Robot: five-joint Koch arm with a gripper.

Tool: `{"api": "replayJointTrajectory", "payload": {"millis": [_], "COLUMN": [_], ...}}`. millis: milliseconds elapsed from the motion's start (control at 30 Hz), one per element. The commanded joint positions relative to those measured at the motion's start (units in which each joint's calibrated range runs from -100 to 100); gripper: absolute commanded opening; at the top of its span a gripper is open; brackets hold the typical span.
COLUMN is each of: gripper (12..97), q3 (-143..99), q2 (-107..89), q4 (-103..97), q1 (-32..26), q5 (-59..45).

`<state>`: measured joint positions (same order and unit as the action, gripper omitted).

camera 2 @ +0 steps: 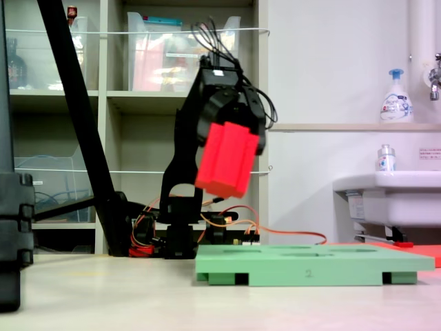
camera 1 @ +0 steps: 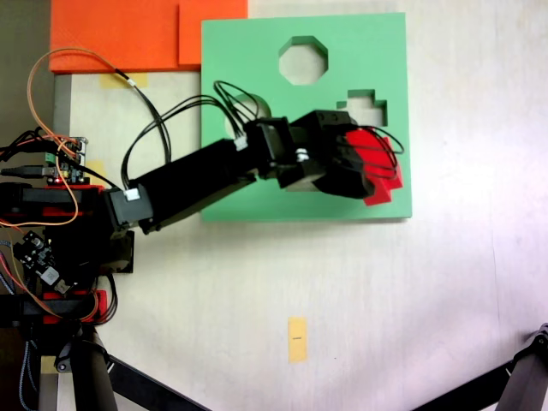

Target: Put the cross columnar block into the corresponding hole

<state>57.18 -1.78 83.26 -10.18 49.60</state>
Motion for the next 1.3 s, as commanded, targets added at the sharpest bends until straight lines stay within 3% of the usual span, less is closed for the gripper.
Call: {"api": "replayJointTrajectory", "payload": {"millis": [0, 867, 1033, 1267], "gripper": [34.2, 34.6, 40.3, 41.2], "q3": [4.3, 4.3, 4.3, 7.3], "q2": [-1.0, 6.0, 7.4, 10.6], "q4": [-6.7, -9.5, -14.7, -17.2], "q1": [-1.0, -4.4, -4.8, -5.6], "q5": [1.7, 7.1, 8.3, 9.4]}}
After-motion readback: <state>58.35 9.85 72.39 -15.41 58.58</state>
